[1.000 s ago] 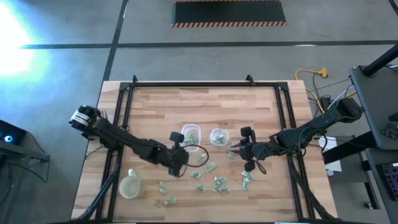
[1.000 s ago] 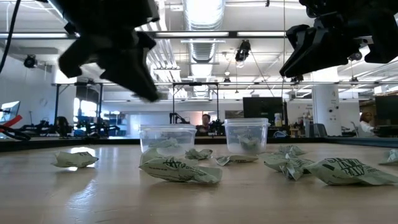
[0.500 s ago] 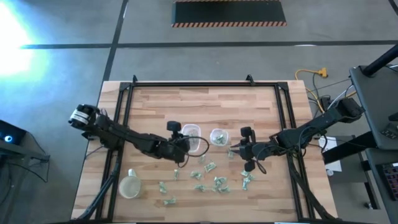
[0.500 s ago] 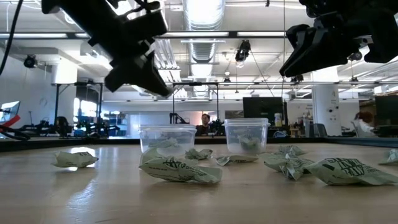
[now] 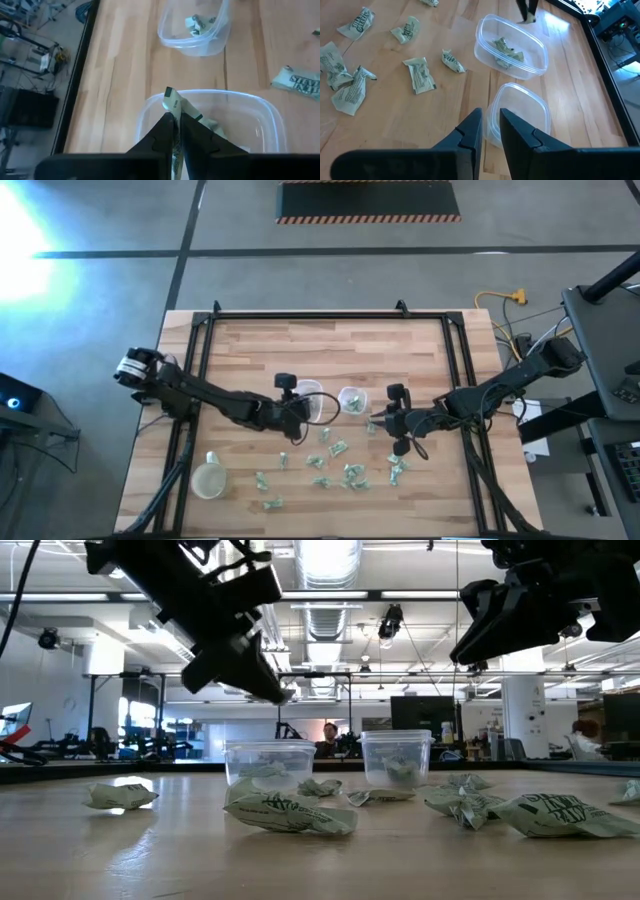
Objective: Pick and place items into bin
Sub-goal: Put the white stevia packet into the left transparent bin, then put the white stevia packet into the right transparent bin
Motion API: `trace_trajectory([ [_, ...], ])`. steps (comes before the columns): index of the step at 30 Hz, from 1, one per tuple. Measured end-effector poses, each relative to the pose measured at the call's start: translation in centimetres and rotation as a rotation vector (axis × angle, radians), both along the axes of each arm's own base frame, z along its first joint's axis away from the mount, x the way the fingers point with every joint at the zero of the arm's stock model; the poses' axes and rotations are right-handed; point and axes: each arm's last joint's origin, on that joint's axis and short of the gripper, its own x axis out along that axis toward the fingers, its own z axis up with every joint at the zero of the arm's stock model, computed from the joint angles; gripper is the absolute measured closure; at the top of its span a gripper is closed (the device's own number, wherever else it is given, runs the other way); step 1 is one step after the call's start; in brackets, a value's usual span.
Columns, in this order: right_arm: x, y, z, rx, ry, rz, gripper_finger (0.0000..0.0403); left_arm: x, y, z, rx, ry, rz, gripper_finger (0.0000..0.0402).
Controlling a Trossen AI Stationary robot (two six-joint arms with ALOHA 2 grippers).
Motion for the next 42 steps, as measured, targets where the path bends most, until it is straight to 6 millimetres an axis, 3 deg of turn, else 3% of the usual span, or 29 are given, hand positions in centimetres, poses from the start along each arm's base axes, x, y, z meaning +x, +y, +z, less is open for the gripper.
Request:
trace_trajectory([
  [7, -0.3, -0.1, -0.4, 0.049, 0.030, -0.046, 0.0342, 0.8, 0.1, -2.0, 0.050, 0.074, -0.007, 0.0326],
  [16, -1.2, 0.0, -1.8, 0.257, 0.152, -0.061, 0.0332, 1.0, 0.1, -0.9, 0.058, 0.032, 0.009, 0.0260],
  [29, -0.2, -0.3, -5.3, 0.239, 0.151, -0.087, 0.0282, 0.0, -1.2, 1.4, 0.035, -0.037, -0.032, 0.0256],
  [42, 1.6, -0.4, -7.4, 0.211, 0.220, -0.128, 0.0230, -0.7, -2.8, 2.1, 0.027, -0.058, -0.085, 0.0255],
])
